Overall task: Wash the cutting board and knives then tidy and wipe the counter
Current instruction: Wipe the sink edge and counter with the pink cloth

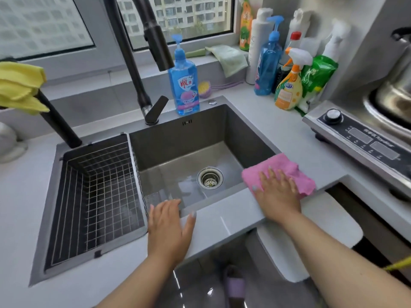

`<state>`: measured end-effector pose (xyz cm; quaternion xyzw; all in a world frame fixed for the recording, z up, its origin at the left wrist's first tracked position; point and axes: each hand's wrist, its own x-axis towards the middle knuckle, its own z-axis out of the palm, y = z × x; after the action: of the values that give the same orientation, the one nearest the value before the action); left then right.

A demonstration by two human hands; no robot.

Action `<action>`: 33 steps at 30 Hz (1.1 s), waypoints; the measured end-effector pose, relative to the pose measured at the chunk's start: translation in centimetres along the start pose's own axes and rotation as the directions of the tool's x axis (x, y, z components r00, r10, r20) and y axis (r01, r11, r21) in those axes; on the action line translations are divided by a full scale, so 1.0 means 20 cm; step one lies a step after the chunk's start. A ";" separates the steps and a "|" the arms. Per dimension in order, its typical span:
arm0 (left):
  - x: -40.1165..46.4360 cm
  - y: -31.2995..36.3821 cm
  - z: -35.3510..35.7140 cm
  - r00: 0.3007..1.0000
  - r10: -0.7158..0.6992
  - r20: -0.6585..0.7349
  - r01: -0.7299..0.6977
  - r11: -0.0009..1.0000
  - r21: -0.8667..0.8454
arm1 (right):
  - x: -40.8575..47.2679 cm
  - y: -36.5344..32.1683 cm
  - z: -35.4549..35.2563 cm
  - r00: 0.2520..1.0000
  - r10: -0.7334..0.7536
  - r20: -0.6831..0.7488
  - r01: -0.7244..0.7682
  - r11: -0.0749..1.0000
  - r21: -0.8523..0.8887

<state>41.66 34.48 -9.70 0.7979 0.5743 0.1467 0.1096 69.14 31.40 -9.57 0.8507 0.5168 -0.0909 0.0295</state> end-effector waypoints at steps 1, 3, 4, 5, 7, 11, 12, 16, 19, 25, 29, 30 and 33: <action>0.00 0.00 0.00 1.000 0.004 -0.001 -0.004 1.000 -0.012 | -0.05 -0.09 0.01 0.999 -0.049 -0.012 0.048 0.999 -0.007; 0.01 -0.01 0.00 1.000 0.008 0.002 -0.008 0.999 -0.042 | -0.17 -0.28 0.03 0.986 -0.168 0.000 0.168 0.985 0.031; 0.01 -0.01 0.01 1.000 0.009 -0.004 -0.010 0.998 -0.057 | -0.23 -0.37 0.04 0.970 -0.241 0.018 0.240 0.969 0.059; 0.01 -0.02 0.01 1.000 0.008 -0.014 -0.009 0.997 -0.072 | -0.28 -0.47 0.05 0.946 -0.324 0.031 0.321 0.944 0.076; 0.02 -0.03 0.01 1.000 -0.006 -0.019 0.004 0.994 -0.105 | -0.35 -0.61 0.07 0.870 -0.491 0.045 0.486 0.870 0.079; 0.02 -0.04 0.02 0.999 -0.042 -0.026 0.037 0.985 -0.167 | -0.37 -0.65 0.08 0.771 -0.637 0.027 0.634 0.770 0.067; 0.01 -0.05 0.02 0.999 -0.038 -0.033 0.032 0.986 -0.166 | -0.36 -0.62 0.08 0.758 -0.652 0.031 0.649 0.758 0.062; 0.01 -0.05 0.02 0.999 -0.040 -0.032 0.035 0.989 -0.143 | -0.23 -0.43 0.06 0.795 -0.606 -0.006 0.606 0.795 0.012; 0.00 -0.03 0.01 0.998 -0.062 -0.009 0.060 0.991 -0.121 | -0.09 -0.17 0.05 0.851 -0.524 -0.024 0.524 0.851 -0.004; -0.01 -0.01 0.00 0.995 -0.100 -0.001 0.099 0.990 -0.100 | 0.17 0.44 -0.08 0.950 -0.313 0.013 0.313 0.950 -0.015; -0.01 0.00 -0.01 0.997 -0.073 -0.008 0.072 0.994 -0.078 | 0.17 0.45 -0.08 0.955 -0.297 0.001 0.297 0.955 -0.013; -0.01 0.01 -0.01 0.998 -0.060 -0.009 0.059 0.994 -0.089 | 0.16 0.42 -0.07 0.959 -0.283 -0.016 0.283 0.959 -0.009; -0.03 0.01 -0.03 0.997 -0.076 -0.033 0.069 0.982 -0.177 | 0.10 0.30 -0.02 0.969 -0.244 -0.035 0.245 0.970 0.011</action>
<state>41.43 33.87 -9.11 0.7608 0.5898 0.2082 0.1733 75.40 30.33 -9.72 0.7822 0.6174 -0.0836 0.0032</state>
